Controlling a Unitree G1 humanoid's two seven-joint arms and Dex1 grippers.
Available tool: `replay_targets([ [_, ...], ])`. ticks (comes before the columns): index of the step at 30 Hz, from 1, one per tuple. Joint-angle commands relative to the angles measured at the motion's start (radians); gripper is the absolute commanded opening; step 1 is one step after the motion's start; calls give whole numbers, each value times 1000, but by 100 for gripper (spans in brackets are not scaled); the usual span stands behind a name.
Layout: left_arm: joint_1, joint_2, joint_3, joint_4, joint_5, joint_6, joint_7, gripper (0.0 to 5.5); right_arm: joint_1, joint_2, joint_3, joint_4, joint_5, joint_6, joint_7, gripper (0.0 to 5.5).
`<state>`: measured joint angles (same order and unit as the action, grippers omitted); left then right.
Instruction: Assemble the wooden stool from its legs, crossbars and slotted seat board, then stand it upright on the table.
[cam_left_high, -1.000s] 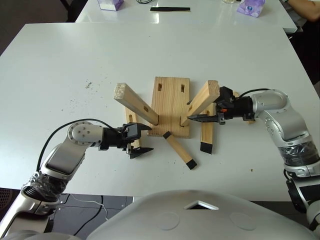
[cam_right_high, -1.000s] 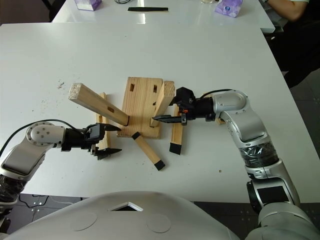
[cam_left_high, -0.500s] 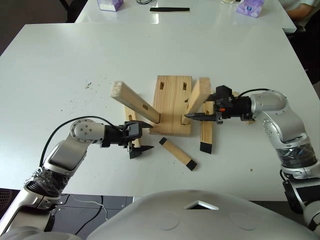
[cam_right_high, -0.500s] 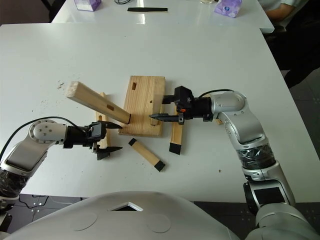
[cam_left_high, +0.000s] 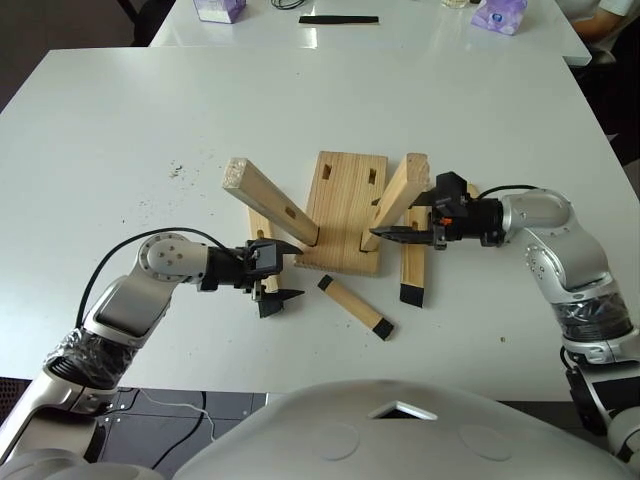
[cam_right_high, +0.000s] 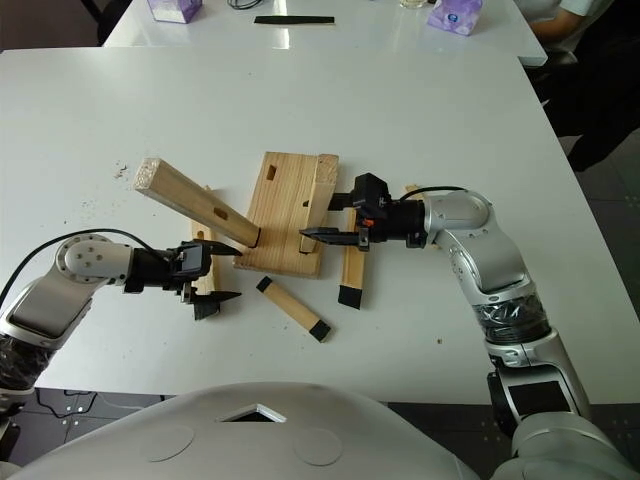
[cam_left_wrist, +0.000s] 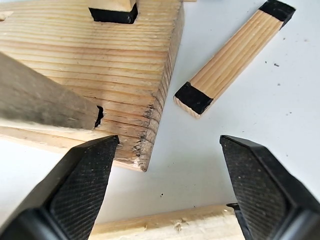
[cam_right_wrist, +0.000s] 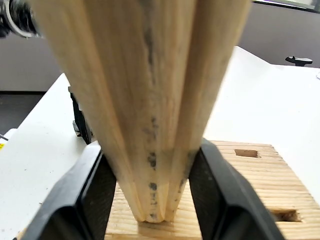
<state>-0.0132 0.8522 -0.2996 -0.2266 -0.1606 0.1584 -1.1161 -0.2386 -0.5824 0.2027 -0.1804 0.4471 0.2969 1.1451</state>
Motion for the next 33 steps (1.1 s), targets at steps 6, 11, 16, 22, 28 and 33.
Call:
replay_targets([
  [6,34,44,-49,56,68,66,-15,377,-16,2,-15,-43,61,76,29,199],
  [11,33,55,-51,59,70,77,-19,377,3,-37,0,-121,48,53,76,199],
  [16,21,60,-53,72,77,81,-25,377,-16,-21,-30,-109,80,64,50,199],
  [22,10,69,-59,85,81,78,-30,377,-2,-23,37,-47,-67,-19,30,199],
  [28,-8,75,-65,98,80,78,-38,377,59,-59,119,-126,-134,-146,71,199],
  [33,-17,77,-65,105,80,80,-39,377,-2,-8,36,-94,-1,-35,17,199],
])
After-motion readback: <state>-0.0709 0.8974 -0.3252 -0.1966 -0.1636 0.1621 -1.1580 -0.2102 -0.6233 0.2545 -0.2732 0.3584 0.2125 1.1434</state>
